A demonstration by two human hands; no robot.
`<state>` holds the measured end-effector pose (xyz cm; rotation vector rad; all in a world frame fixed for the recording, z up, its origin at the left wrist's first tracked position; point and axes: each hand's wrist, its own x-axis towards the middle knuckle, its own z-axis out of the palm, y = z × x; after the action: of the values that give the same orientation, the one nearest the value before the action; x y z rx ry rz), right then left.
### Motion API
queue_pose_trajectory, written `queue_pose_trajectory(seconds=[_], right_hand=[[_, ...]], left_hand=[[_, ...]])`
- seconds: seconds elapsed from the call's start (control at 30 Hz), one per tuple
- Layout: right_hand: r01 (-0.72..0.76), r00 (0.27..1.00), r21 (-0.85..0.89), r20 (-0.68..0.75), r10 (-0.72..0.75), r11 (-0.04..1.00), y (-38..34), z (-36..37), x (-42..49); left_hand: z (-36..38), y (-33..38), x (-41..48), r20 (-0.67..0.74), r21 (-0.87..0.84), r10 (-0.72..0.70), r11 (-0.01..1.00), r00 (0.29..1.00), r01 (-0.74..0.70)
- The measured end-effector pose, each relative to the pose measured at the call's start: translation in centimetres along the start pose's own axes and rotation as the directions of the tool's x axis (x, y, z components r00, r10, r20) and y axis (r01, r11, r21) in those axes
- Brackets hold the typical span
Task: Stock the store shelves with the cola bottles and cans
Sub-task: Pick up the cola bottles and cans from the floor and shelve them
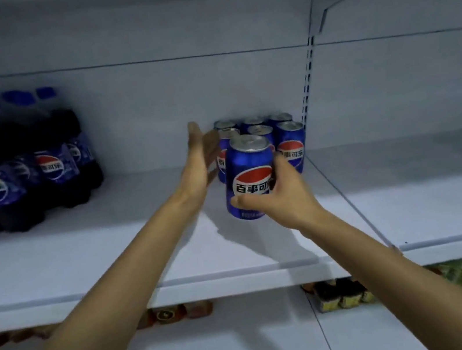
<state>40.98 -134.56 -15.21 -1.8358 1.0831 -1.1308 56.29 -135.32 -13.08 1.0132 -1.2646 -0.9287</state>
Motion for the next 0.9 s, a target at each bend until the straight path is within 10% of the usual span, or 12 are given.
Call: queue_pose_trajectory(seconds=[0.2, 0.47, 0.9], right_hand=[[-0.079, 0.996, -0.106, -0.041, 0.075, 0.991, 3.4, 3.1, 4.6], [-0.095, 0.994, -0.031, -0.057, 0.093, 0.995, 5.9, 4.4, 7.2], [-0.097, 0.995, -0.124, -0.007, 0.097, 0.987, 6.1, 4.9, 7.6]], left_hand=[[-0.2, -3.4, 4.4, -0.097, -0.216, -0.291, 0.940, 0.952, 0.265], [0.5, -5.9, 6.2, -0.046, -0.486, -0.332, 0.831, 0.942, 0.269], [1.1, -7.1, 6.7, -0.167, -0.402, -0.324, 0.885, 0.931, 0.236]])
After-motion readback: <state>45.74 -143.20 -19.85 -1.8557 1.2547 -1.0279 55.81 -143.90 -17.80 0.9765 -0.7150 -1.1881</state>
